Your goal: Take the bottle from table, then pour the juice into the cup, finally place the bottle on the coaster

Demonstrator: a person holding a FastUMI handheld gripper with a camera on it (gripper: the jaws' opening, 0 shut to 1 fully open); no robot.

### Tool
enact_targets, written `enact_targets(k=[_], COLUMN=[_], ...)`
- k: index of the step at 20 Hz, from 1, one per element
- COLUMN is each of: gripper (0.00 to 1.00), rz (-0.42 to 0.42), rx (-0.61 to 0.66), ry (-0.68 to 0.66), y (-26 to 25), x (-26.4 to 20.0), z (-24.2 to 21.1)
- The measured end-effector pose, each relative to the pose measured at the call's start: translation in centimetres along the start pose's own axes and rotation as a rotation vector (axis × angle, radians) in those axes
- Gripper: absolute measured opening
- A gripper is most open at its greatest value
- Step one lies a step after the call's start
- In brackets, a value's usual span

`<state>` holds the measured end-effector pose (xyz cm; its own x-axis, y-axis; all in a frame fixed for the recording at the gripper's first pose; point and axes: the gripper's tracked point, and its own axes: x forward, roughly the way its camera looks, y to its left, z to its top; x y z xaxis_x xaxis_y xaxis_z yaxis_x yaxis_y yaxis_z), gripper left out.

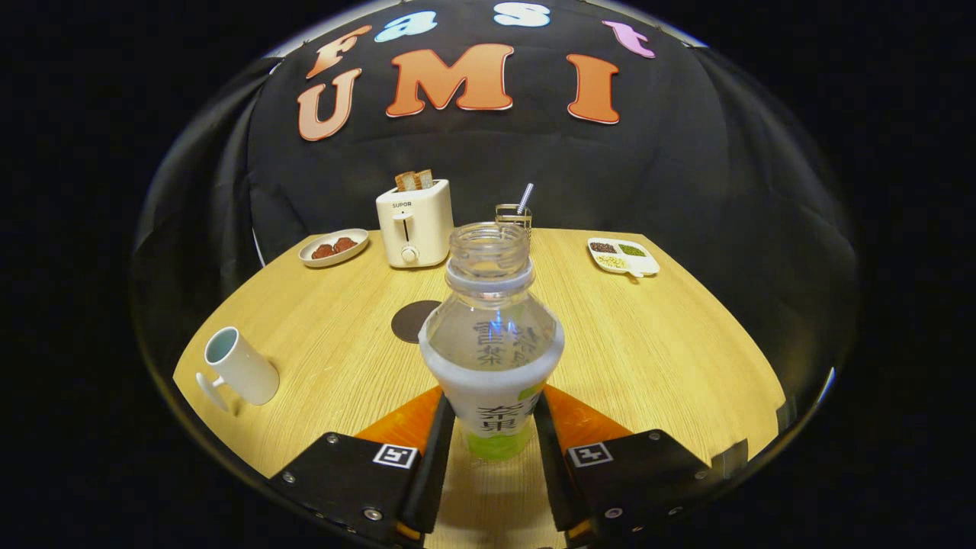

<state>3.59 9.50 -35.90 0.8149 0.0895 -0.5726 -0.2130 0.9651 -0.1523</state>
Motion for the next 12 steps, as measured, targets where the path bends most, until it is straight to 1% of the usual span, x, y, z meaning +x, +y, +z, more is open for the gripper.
enact_targets(k=[4, 7, 9, 12], gripper=[0.57, 0.55, 0.54, 0.55], rz=[-0.049, -0.069, -0.090, -0.134], rx=[-0.026, -0.068, -0.131, -0.261], ry=[0.019, 0.011, 0.006, -0.009], y=[0.8, 2.1, 3.0, 4.7], x=[-0.7, -1.1, -1.6, -2.0], z=[0.6, 1.8, 2.8, 4.1])
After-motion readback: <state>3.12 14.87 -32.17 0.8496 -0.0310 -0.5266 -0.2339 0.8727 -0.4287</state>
